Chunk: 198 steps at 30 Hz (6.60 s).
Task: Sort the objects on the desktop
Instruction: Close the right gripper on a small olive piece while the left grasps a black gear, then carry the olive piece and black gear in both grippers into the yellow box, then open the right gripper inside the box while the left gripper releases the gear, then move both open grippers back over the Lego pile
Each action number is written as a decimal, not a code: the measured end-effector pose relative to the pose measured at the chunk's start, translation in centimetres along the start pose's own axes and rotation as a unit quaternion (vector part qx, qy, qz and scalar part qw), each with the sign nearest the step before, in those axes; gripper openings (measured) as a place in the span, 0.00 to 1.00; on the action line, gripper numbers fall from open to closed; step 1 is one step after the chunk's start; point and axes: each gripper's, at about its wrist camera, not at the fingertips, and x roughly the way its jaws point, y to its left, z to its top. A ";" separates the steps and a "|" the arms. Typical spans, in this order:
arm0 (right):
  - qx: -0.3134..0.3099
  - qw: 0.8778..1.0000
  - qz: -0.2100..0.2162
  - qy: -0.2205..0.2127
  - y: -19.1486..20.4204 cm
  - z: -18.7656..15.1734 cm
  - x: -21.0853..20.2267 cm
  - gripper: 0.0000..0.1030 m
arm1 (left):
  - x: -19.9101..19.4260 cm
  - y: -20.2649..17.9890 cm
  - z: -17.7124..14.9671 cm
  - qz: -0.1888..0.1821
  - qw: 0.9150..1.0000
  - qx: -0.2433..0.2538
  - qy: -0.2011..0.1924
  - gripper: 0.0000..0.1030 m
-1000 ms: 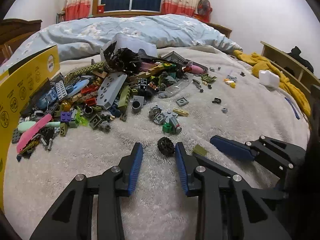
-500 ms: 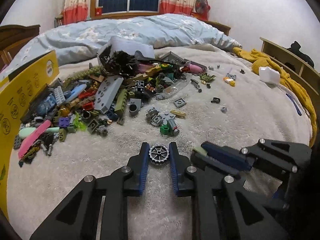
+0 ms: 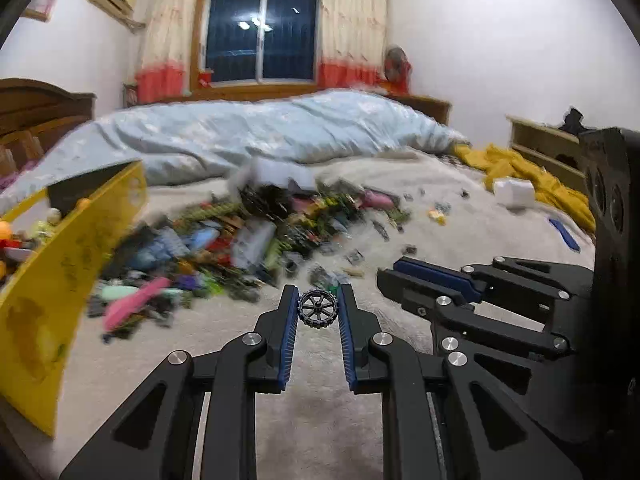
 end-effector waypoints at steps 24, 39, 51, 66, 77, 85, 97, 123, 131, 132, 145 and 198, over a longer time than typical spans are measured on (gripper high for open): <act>-0.024 0.995 0.081 -0.055 11.3 6.8 2.8 0.09 | -5.8 12.1 1.0 0.140 0.983 -0.104 -0.050 0.19; -0.041 0.986 0.152 -0.053 17.5 9.6 6.3 0.09 | -8.0 18.5 1.4 0.221 0.969 -0.100 -0.050 0.19; -0.076 0.974 0.214 0.002 22.7 10.3 11.8 0.09 | -7.1 24.4 -0.5 0.278 0.949 -0.145 -0.022 0.19; -0.069 0.973 0.221 -0.016 23.3 9.5 12.4 0.11 | -7.1 24.8 -1.2 0.319 0.935 -0.154 -0.009 0.20; -0.076 0.972 0.220 -0.031 23.4 9.1 12.0 0.20 | -7.8 24.4 -1.6 0.329 0.934 -0.138 -0.024 0.20; -0.092 0.971 0.216 -0.050 23.8 8.6 11.6 0.26 | -8.6 23.6 -2.4 0.369 0.919 -0.133 -0.046 0.25; -0.032 0.983 0.171 -0.056 22.0 8.3 12.2 0.82 | -10.2 21.5 -4.2 0.461 0.865 -0.157 -0.121 0.33; -0.002 0.995 0.083 -0.063 19.0 5.9 4.8 0.84 | -13.6 17.0 -3.9 0.409 0.896 -0.121 -0.127 0.33; -0.006 0.996 0.057 -0.075 17.3 4.7 1.2 0.84 | -14.6 13.6 -4.1 0.408 0.895 -0.106 -0.148 0.33; -0.004 0.996 0.057 -0.075 17.1 4.5 0.8 0.84 | -14.7 13.2 -4.3 0.407 0.895 -0.107 -0.147 0.33; -0.014 0.995 0.033 -0.095 16.1 2.9 -0.6 0.84 | -14.0 11.9 -4.9 0.413 0.893 -0.139 -0.111 0.33; 0.074 0.986 -0.151 -0.013 0.5 -1.8 -2.6 0.83 | -2.7 0.2 -2.7 0.234 0.967 -0.056 -0.082 0.31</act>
